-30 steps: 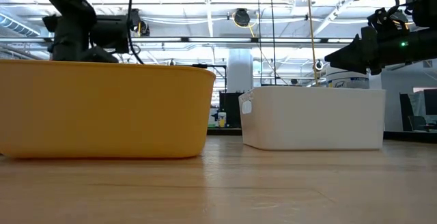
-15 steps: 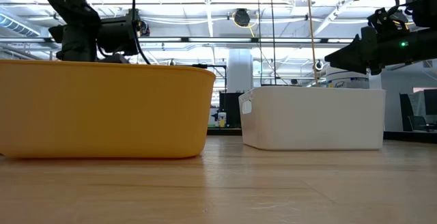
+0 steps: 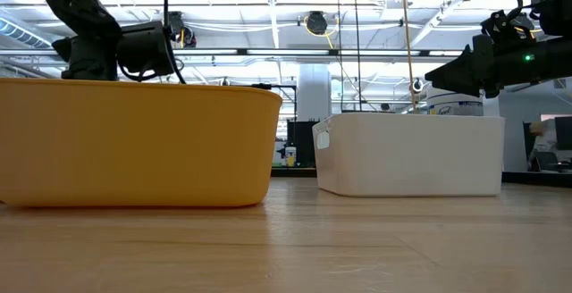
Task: Pick & Place First Aid Supplies
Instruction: Put the orange sachet into the orange bin
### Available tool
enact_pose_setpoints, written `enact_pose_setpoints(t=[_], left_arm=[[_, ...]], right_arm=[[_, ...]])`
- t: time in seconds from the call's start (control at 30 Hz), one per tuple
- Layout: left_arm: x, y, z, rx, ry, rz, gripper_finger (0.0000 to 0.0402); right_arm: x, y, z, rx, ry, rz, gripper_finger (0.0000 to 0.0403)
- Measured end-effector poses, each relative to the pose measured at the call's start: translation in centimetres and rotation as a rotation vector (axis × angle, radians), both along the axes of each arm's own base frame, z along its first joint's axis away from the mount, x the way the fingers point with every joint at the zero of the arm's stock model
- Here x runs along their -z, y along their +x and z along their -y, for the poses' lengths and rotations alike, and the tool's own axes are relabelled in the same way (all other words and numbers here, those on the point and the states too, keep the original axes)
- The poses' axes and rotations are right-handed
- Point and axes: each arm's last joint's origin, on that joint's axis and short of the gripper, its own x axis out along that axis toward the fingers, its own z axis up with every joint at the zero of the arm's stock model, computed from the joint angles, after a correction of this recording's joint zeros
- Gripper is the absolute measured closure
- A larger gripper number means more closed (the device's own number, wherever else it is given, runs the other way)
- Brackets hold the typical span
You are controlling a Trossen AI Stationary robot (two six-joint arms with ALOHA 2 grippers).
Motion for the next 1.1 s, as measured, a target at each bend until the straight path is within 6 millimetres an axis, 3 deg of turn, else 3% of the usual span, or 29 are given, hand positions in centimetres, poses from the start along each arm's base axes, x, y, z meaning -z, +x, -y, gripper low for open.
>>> enact_pose_setpoints(t=[0.13, 0.23, 0.73, 0.97, 1.1], left_arm=[[0.0, 0.0, 0.0, 0.0, 0.003, 0.006, 0.0057], [0.1, -0.1, 0.0, 0.009, 0.003, -0.003, 0.0091], [0.5, -0.7, -0.6, 0.052, 0.013, -0.04, 0.0386], [0.3, -0.9, -1.0, 0.067, 0.028, -0.017, 0.0398], [-0.9, -1.2, -1.5, 0.059, 0.051, 0.01, 0.0399]], right_arm=[[0.0, 0.0, 0.0, 0.0, 0.0, 0.0, 0.014], [0.0, 0.0, 0.0, 0.001, 0.0, 0.001, 0.014], [0.0, 0.0, 0.0, 0.001, 0.0, 0.0, 0.014], [0.0, 0.0, 0.0, 0.0, 0.0, 0.001, 0.014], [0.0, 0.0, 0.0, 0.0, 0.0, 0.0, 0.014]])
